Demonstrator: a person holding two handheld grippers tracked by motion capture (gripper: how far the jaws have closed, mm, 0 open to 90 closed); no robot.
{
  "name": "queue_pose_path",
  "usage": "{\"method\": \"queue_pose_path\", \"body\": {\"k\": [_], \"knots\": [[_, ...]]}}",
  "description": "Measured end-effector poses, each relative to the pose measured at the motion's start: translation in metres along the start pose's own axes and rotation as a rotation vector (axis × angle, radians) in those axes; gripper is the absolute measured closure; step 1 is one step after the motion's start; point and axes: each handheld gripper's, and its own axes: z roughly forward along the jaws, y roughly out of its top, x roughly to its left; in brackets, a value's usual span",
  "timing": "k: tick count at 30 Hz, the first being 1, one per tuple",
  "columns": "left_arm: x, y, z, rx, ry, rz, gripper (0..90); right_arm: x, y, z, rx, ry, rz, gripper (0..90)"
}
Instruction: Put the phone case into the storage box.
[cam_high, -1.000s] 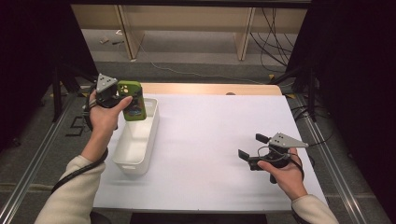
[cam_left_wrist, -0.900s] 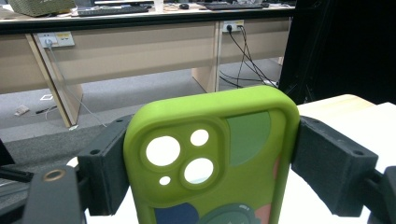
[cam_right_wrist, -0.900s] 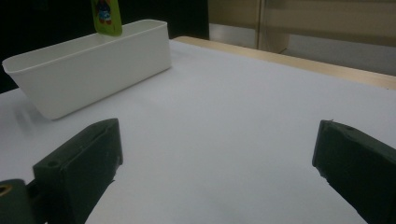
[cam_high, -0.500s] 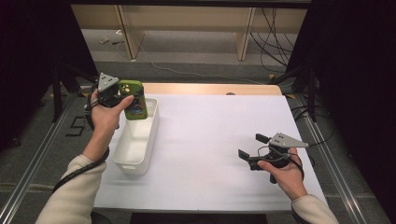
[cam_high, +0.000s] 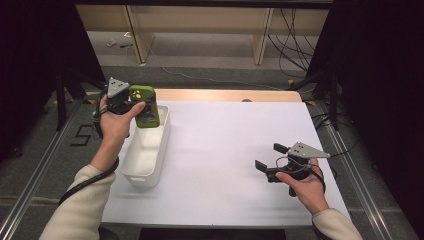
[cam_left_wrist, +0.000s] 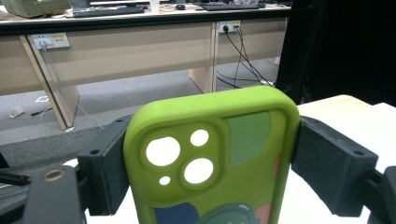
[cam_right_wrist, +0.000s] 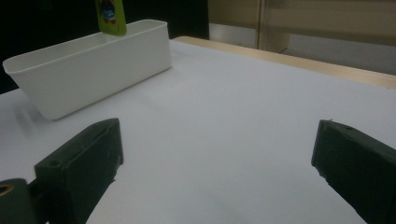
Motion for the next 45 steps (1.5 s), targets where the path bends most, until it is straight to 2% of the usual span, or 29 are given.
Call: {"method": "queue_pose_path", "body": {"k": [45], "knots": [[-0.001,0.002,0.011,0.0,-0.011,-0.004,18.1,0.0,0.0,0.0,0.0,0.005,0.005,4.2]]}}
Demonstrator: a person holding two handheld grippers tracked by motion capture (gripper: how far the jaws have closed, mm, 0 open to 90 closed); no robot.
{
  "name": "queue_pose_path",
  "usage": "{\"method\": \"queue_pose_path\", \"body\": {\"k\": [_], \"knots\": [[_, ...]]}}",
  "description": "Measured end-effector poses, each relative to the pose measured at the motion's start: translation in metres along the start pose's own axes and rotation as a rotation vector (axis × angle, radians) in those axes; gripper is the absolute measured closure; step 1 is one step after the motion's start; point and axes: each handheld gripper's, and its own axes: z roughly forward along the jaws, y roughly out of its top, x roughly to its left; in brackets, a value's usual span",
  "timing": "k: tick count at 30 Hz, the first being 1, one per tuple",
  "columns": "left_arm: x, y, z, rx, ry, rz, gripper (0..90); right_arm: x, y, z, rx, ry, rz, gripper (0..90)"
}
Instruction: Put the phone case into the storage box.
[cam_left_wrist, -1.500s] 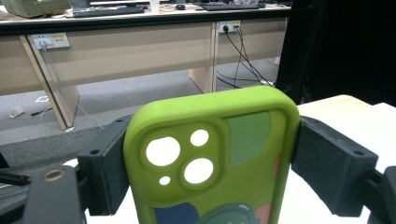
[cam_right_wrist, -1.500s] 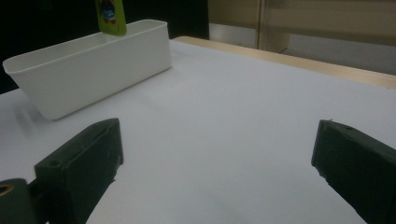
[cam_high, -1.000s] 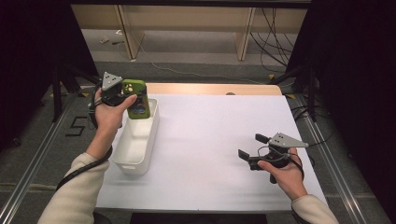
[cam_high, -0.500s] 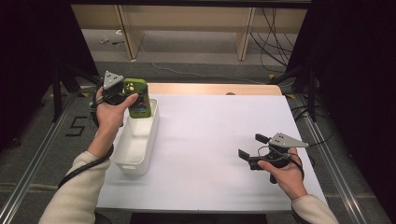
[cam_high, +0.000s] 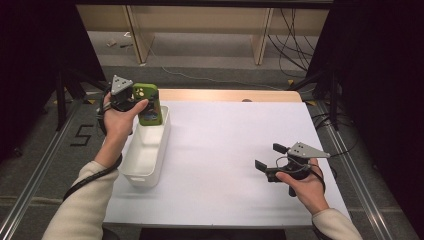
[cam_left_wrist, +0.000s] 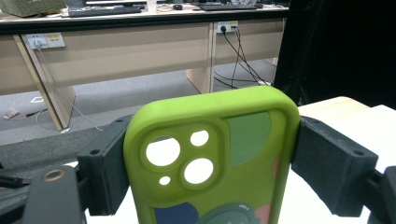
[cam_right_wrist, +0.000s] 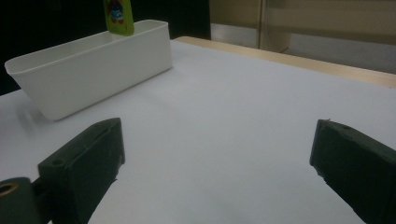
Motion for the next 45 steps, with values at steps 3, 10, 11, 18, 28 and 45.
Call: {"method": "queue_pose_path", "body": {"k": [3,10,11,18,28,45], "knots": [[0.0,0.0,0.001,0.0,0.001,-0.001,18.0,0.0,0.0,0.0,-0.001,0.001,0.0,4.1],[0.003,0.0,0.002,-0.001,0.003,-0.006,18.0,0.0,0.0,0.0,0.001,0.002,-0.001,4.3],[0.003,0.0,0.003,-0.001,0.003,-0.007,18.0,0.0,0.0,0.0,0.0,0.002,-0.001,4.3],[0.004,0.0,0.005,-0.001,0.001,-0.006,18.0,0.0,0.0,0.0,-0.001,0.002,0.0,4.5],[0.006,0.0,0.006,-0.001,0.002,-0.009,18.0,0.0,0.0,0.0,-0.001,0.002,0.002,4.7],[0.005,0.001,0.012,0.001,-0.002,-0.007,18.0,-0.001,0.001,0.0,-0.001,0.002,0.001,5.0]]}}
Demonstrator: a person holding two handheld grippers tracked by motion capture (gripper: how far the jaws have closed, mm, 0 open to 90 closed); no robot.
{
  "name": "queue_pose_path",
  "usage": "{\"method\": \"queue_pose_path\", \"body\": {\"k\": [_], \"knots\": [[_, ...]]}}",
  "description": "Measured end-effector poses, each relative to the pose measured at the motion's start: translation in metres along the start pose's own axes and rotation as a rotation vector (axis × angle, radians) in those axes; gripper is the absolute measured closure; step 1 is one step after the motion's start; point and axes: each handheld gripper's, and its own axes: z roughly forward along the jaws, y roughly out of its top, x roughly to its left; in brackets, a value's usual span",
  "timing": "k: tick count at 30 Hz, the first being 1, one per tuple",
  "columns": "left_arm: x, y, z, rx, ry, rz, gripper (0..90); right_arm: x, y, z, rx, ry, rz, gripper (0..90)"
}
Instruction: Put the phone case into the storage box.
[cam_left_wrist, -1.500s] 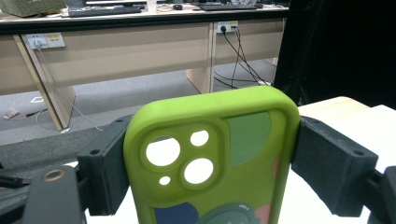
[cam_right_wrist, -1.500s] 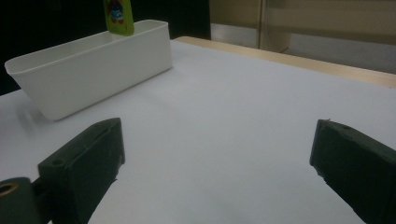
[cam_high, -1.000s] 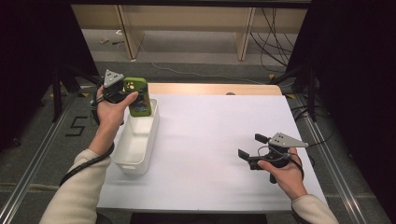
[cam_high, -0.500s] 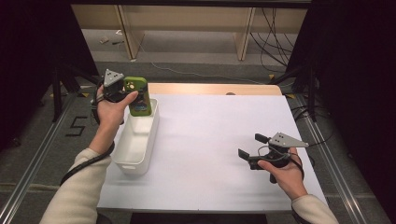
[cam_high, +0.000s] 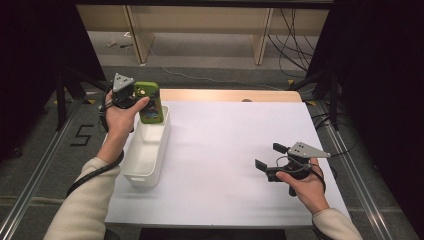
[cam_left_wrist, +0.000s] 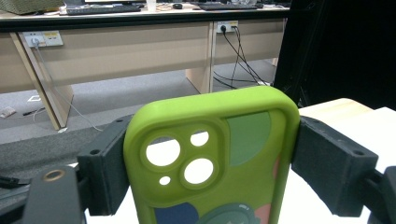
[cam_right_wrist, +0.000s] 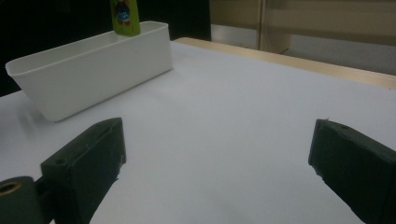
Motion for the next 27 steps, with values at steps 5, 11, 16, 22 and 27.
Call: {"method": "queue_pose_path", "body": {"k": [5,11,16,22,27], "knots": [[0.0008,0.0004,0.0011,-0.002,0.0,-0.003,18.0,-0.0003,0.0,0.0,0.0,0.0,0.0,5.1],[0.001,0.0006,0.0026,0.0,0.0,0.0,18.0,0.0001,0.0,0.0001,-0.001,0.0,0.0,5.1],[0.0018,0.0001,0.0042,0.001,0.0,0.0,18.0,-0.0003,0.0002,-0.0002,-0.001,0.0,-0.001,5.1],[0.002,-0.001,0.0061,0.006,0.0,0.002,18.0,0.0001,0.0004,-0.0001,-0.001,0.003,-0.004,5.3],[0.0013,-0.0005,0.0073,0.007,0.001,0.007,18.0,0.0003,0.0001,0.0002,-0.003,0.003,0.0,5.4]]}}
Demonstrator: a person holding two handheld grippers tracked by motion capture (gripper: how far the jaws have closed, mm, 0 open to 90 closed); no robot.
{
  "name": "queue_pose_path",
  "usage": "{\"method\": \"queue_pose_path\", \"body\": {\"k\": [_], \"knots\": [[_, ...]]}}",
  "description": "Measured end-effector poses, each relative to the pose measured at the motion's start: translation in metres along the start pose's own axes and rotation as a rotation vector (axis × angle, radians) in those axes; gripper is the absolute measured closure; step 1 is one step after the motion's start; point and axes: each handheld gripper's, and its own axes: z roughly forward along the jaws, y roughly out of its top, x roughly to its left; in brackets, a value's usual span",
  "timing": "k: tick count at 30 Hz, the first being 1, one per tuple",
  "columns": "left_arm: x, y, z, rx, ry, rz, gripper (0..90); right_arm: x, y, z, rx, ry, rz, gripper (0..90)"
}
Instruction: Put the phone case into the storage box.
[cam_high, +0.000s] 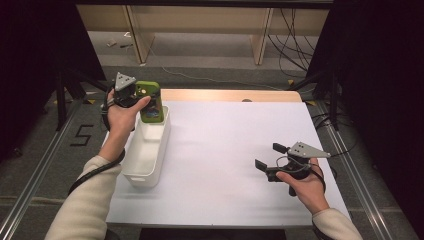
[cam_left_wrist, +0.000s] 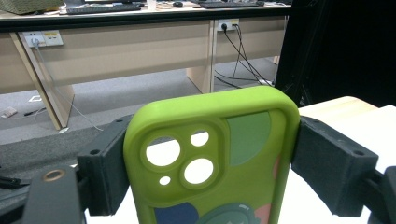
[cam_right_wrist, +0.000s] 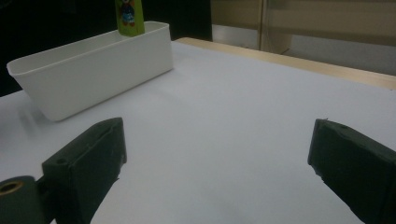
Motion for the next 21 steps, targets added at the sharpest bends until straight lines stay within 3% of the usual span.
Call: {"method": "queue_pose_path", "body": {"k": [21], "knots": [[0.0008,0.0013,0.0066,-0.007,0.001,-0.006,17.9,-0.0007,0.0001,-0.0004,0.002,0.0,0.002,5.5]]}}
